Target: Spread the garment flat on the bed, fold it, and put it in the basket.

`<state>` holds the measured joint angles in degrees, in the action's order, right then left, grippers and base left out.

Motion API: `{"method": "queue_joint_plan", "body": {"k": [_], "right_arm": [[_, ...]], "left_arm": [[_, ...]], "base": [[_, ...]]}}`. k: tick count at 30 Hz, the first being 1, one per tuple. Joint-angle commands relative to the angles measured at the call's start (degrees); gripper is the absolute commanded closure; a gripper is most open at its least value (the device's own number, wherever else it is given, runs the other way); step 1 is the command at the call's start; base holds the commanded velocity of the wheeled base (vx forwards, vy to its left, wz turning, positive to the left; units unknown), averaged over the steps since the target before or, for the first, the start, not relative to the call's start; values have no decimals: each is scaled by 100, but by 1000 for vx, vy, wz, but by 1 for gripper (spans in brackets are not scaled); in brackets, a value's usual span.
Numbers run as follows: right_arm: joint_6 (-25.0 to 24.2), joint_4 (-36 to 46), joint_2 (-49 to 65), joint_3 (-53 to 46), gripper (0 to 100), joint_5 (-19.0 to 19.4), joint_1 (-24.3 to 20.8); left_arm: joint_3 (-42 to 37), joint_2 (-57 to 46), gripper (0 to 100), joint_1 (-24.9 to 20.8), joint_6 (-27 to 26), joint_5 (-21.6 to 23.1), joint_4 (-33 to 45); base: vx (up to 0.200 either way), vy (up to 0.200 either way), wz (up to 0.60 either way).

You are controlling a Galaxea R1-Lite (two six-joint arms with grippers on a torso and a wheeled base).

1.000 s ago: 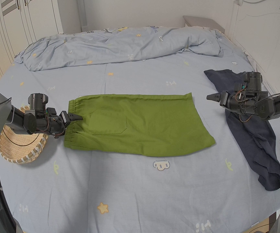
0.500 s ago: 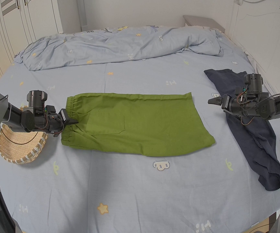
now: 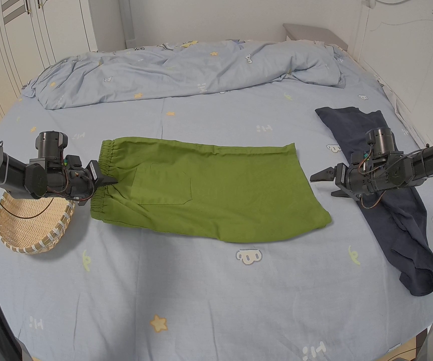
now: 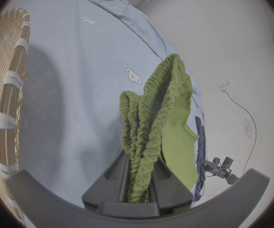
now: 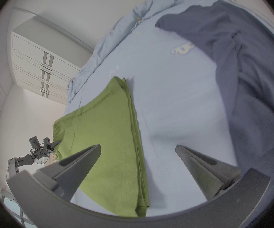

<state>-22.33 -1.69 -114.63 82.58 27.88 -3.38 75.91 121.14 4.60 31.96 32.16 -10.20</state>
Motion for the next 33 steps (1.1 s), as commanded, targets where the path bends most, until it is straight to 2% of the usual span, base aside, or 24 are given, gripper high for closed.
{"method": "queue_joint_plan", "body": {"k": [1,6,14,33], "right_arm": [[-8,2,-402,57,0,25,-163],[-17,29,-402,4,0,51,-269],[-236,38,-358,-75,0,455,-330],[-219,46,-68,-418,0,499,-629]], "left_arm": [[11,-55,100,6,-6,1,-8],[11,-55,100,6,-6,1,-8],[11,-55,100,6,-6,1,-8],[11,-46,100,6,-24,1,-8]], "base": [[0,0,0],[0,0,0],[0,0,0],[0,0,0]]}}
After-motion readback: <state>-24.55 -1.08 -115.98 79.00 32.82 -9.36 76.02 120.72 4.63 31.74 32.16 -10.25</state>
